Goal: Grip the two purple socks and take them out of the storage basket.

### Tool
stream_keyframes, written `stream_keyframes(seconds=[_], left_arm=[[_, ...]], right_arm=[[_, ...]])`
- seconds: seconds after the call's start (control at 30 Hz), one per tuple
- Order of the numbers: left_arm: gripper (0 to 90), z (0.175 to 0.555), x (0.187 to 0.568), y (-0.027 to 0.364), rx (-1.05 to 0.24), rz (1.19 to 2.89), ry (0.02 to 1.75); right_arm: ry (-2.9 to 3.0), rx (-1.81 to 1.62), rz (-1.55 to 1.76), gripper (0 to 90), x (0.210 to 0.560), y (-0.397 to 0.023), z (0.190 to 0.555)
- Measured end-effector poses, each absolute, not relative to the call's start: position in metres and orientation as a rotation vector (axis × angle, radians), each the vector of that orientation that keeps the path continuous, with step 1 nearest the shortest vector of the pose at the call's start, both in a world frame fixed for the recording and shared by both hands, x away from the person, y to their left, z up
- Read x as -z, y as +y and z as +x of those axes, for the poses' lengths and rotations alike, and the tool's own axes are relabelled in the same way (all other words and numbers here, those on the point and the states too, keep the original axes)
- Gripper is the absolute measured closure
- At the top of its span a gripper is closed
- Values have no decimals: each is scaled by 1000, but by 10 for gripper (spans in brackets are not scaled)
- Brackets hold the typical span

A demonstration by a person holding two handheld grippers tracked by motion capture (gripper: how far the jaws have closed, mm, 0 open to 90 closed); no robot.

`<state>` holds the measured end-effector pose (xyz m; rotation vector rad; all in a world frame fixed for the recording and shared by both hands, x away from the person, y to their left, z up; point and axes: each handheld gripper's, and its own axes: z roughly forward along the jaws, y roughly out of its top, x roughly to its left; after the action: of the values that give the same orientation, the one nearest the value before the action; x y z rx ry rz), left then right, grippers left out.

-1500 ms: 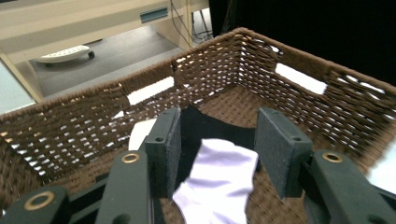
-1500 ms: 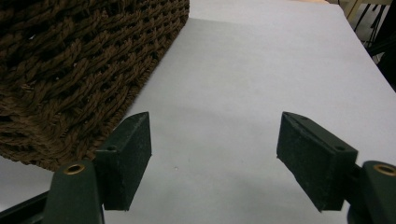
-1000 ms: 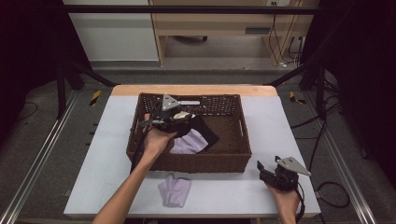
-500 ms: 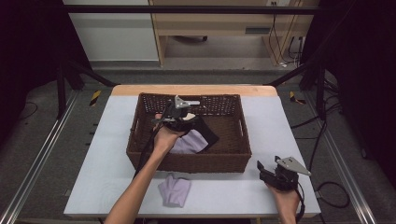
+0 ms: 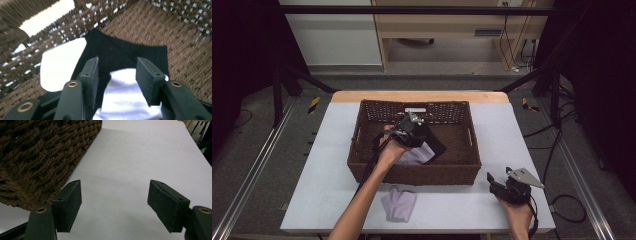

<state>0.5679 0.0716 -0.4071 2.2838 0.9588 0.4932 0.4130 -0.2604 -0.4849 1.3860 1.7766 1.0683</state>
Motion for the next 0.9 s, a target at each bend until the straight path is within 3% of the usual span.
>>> stream_keyframes(seconds=[0.4, 0.8, 0.9], left_arm=[[535, 576, 412, 64, -430, 2377, 955], [706, 586, 416, 64, -360, 2436, 961], [810, 586, 415, 64, -344, 2455, 968]], right_arm=[[1782, -1067, 1394, 276, 485, -260, 413], [1783, -1070, 1391, 277, 485, -260, 413], [1785, -1070, 1387, 278, 485, -260, 413]])
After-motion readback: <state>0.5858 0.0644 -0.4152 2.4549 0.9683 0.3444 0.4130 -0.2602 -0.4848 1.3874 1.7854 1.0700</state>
